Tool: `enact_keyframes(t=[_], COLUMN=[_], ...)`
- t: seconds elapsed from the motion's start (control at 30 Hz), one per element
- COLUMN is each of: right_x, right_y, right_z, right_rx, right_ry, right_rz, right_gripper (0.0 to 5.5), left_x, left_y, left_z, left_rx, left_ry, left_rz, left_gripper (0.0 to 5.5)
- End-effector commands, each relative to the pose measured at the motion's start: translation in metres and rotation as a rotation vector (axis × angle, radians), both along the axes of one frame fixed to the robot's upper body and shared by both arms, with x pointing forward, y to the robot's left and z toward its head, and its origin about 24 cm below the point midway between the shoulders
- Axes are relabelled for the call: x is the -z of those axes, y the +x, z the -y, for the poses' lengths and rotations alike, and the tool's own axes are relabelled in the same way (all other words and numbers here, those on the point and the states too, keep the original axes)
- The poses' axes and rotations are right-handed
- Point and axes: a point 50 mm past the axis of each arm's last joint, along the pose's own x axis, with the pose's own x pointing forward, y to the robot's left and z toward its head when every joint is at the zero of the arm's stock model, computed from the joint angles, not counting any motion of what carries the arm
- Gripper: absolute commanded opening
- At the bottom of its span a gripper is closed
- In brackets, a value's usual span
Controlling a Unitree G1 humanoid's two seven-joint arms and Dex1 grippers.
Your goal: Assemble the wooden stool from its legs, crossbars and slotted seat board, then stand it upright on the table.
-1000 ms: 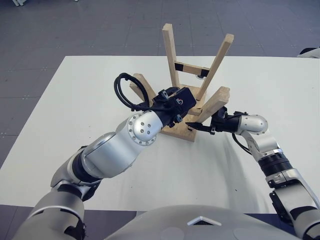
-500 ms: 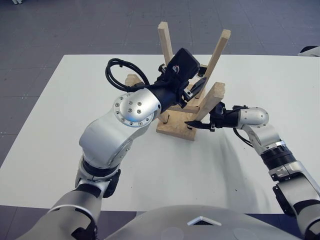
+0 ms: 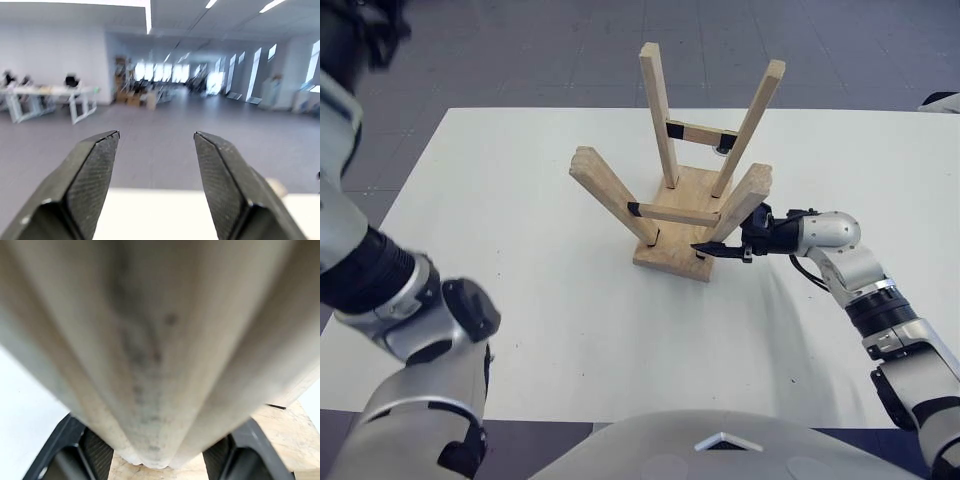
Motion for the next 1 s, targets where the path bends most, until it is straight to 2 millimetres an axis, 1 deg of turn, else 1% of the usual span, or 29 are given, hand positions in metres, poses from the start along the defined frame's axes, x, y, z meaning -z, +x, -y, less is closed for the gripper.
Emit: enact_keyframes(t=[0.03,0.1,0.17,0.3,0.37,0.4,0.47,0.5,0.57,0.6,0.63,0.67,0.7,0.73,0.77,0.8,0.83,0.87,0.9,0.93,0.97,1.0], right_x=[0.099,0.099,0.1,0.1,0.1,0.1,0.1,0.099,0.099,0.098,0.098,0.097,0.097,0.097,0.097,0.097,0.097,0.097,0.097,0.097,0.096,0.095], right_y=[-0.064,-0.065,-0.065,-0.065,-0.064,-0.064,-0.064,-0.063,-0.062,-0.061,-0.06,-0.06,-0.06,-0.06,-0.06,-0.059,-0.06,-0.06,-0.06,-0.059,-0.058,-0.056], right_z=[0.057,0.055,0.053,0.051,0.051,0.05,0.05,0.05,0.05,0.05,0.05,0.05,0.05,0.05,0.05,0.049,0.05,0.05,0.05,0.05,0.049,0.048], right_rx=[-0.025,-0.022,-0.023,-0.019,-0.017,-0.016,-0.014,-0.014,-0.012,-0.012,-0.013,-0.014,-0.015,-0.016,-0.017,-0.019,-0.018,-0.015,-0.012,-0.013,-0.013,-0.011], right_ry=[-0.516,-0.505,-0.5,-0.493,-0.491,-0.49,-0.488,-0.488,-0.489,-0.49,-0.49,-0.49,-0.49,-0.49,-0.49,-0.49,-0.489,-0.487,-0.486,-0.486,-0.485,-0.482], right_rz=[-0.444,-0.444,-0.443,-0.439,-0.437,-0.436,-0.435,-0.434,-0.432,-0.43,-0.429,-0.428,-0.427,-0.426,-0.426,-0.425,-0.426,-0.428,-0.429,-0.428,-0.424,-0.419], right_gripper=[2.04,2.04,2.04,2.04,2.04,2.04,2.04,2.04,2.04,2.04,2.04,2.04,2.04,2.04,2.04,2.04,2.04,2.04,2.04,2.04,2.04,2.04], left_x=[0.1,0.115,0.124,0.121,0.122,0.124,0.137,0.143,0.155,0.157,0.157,0.156,0.155,0.156,0.156,0.156,0.153,0.148,0.142,0.132,0.123,0.115], left_y=[-0.009,-0.012,-0.014,-0.018,-0.021,-0.021,-0.016,-0.01,0.001,0.003,0.004,0.006,0.008,0.012,0.016,0.02,0.024,0.023,0.015,-0.007,-0.032,-0.054], left_z=[-0.001,0.015,0.03,0.059,0.064,0.061,0.04,0.021,-0.026,-0.048,-0.065,-0.074,-0.078,-0.072,-0.06,-0.04,-0.008,0.038,0.085,0.133,0.16,0.17], left_rx=[0.181,0.311,0.41,0.633,0.709,0.714,0.6,0.478,0.154,0.004,-0.109,-0.175,-0.21,-0.185,-0.13,-0.026,0.135,0.362,0.606,0.916,1.164,1.34], left_ry=[-0.111,-0.174,-0.195,-0.217,-0.226,-0.241,-0.223,-0.201,-0.124,-0.082,-0.062,-0.03,-0.011,-0.002,0.003,0.0,-0.004,0.002,-0.007,-0.064,-0.082,-0.098], left_rz=[-0.446,-0.504,-0.534,-0.516,-0.522,-0.527,-0.561,-0.571,-0.599,-0.598,-0.589,-0.574,-0.562,-0.553,-0.546,-0.538,-0.526,-0.519,-0.514,-0.523,-0.528,-0.526], left_gripper=[2.8,2.8,2.8,2.8,2.8,2.8,2.8,2.8,2.8,2.8,2.8,2.8,2.8,2.8,2.8,2.8,2.8,2.8,2.8,2.8,2.8,2.8])
